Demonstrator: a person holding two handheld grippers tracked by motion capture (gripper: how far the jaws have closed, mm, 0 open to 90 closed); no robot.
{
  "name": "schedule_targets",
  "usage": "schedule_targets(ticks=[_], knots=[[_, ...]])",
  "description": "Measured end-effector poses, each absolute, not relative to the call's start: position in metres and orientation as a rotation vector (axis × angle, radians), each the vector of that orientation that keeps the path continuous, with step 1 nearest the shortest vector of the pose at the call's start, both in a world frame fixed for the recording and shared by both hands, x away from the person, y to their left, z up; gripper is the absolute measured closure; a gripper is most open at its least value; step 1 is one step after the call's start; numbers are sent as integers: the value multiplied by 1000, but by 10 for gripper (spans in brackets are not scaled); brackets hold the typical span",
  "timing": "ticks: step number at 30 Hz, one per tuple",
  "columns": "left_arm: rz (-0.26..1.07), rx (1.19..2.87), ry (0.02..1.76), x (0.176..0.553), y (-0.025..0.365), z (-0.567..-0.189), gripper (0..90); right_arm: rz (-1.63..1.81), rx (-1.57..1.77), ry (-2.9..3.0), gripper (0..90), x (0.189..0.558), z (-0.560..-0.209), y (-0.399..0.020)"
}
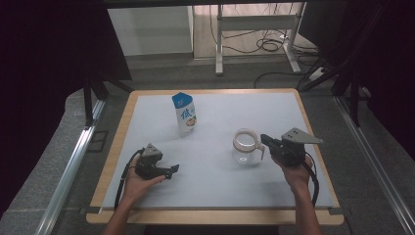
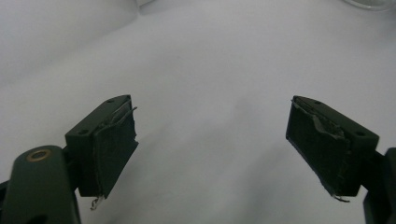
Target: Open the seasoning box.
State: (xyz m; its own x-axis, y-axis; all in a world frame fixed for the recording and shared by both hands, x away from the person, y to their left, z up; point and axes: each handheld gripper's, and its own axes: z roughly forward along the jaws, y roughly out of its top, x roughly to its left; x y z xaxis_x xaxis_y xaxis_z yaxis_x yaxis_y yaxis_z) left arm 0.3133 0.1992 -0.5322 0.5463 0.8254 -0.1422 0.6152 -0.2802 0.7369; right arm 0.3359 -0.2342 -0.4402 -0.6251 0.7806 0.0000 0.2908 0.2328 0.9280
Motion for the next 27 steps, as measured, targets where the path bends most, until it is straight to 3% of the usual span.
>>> schedule_targets(ticks=[27], knots=[[380,1986,1170,311,196,-529,190,1306,1039,2062,896,345,-456,-235]])
